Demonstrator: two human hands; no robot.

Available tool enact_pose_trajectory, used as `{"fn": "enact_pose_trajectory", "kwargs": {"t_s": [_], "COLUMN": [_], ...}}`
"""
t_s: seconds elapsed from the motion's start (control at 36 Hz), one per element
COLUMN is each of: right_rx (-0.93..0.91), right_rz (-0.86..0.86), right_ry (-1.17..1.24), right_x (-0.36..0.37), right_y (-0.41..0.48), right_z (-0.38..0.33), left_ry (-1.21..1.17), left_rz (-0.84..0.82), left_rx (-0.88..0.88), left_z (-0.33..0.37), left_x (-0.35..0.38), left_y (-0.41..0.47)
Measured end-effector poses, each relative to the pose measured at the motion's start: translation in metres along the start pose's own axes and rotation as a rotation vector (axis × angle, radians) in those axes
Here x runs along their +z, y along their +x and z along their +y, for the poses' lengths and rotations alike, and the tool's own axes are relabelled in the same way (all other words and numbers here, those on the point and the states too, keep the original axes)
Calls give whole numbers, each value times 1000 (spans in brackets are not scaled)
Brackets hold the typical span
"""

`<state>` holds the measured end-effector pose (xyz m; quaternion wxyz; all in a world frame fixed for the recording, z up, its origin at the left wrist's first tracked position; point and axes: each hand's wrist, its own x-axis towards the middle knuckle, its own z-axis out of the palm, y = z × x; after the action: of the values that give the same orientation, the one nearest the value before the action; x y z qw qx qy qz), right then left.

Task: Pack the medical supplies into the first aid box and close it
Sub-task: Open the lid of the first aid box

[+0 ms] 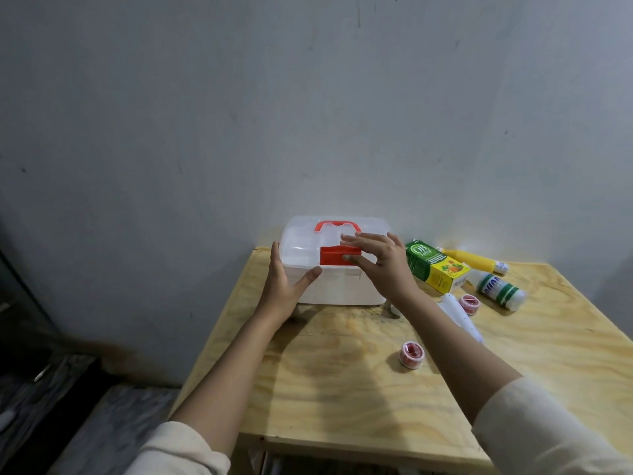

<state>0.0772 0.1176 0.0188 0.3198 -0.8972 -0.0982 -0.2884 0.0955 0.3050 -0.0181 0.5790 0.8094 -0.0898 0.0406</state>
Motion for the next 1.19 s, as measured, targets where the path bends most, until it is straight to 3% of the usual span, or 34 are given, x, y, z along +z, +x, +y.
{"fn": "enact_pose_trajectory", "kwargs": {"t_s": [0.61, 0.81, 1.0, 1.19], "right_rx": [113, 101, 195, 180], "right_rz": [27, 117, 373, 440], "right_ry": [143, 128, -70, 178], "right_x": [-33, -38, -22, -15], "right_y": [41, 72, 97, 116], "right_z": [-23, -24, -20, 5], "left_ry": [-96, -75, -119, -160], "left_rz": [46, -13, -42, -65], "left_rx": [13, -20, -36, -40], "left_z": [1, 7, 3, 0], "left_x": [-3, -8, -8, -10], "left_y": [-5, 4, 6, 10]}}
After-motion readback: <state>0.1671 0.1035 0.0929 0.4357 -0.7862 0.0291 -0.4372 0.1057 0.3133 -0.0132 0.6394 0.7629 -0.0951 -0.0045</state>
